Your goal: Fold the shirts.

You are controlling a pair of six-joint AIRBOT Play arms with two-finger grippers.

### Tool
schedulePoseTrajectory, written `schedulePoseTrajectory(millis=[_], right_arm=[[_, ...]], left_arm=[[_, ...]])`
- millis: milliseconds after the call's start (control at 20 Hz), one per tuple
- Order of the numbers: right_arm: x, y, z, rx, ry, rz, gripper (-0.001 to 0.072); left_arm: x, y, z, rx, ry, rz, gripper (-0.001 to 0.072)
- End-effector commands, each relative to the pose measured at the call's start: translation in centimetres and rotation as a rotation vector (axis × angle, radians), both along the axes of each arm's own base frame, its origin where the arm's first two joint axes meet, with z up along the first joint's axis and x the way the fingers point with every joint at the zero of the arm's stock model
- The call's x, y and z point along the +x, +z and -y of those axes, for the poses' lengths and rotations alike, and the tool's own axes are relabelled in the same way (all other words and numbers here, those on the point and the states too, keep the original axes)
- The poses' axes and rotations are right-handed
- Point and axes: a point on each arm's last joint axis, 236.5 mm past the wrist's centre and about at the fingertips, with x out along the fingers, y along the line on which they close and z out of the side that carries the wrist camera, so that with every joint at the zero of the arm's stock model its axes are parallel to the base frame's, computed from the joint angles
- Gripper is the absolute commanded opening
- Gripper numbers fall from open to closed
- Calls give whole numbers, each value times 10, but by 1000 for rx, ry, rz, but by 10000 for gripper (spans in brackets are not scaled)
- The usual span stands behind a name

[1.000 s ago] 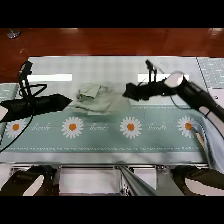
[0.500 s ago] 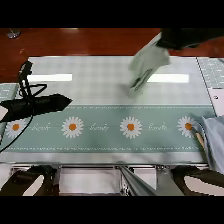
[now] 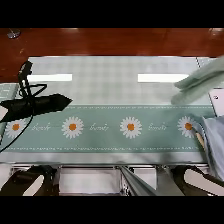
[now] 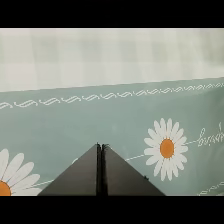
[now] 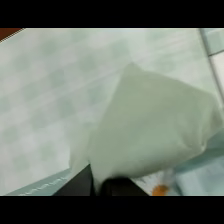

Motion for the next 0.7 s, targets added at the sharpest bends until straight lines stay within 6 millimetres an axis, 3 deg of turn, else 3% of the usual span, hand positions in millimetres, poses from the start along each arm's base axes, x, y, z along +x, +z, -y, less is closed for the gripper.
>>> schedulePoseTrajectory(millis=[0,100,250,300,400,450,500,550,650], right_arm=[[-89,-19,59,-34,-263,-197,28],[-144,-36,84,-79,-402,-288,28],[-253,-71,106,-114,-684,-476,28],[-283,-84,102,-82,-778,-510,28],[-318,-114,83,-13,-892,-534,29],[-331,-128,76,-9,-945,-545,127],[-341,-142,69,-8,-964,-577,443],[-343,-157,63,11,-943,-610,630],[-328,-166,69,16,-870,-603,632]], left_arm=[[2,1,0,0,5,8,20],[4,2,-1,-2,12,18,20],[8,5,-1,-10,22,31,20],[10,7,-2,-12,31,42,20],[14,9,-3,-18,41,55,20],[14,10,-2,-22,44,58,20],[15,11,-2,-27,45,59,20],[15,11,-1,-29,46,59,20],[18,12,-3,-30,55,68,20]])
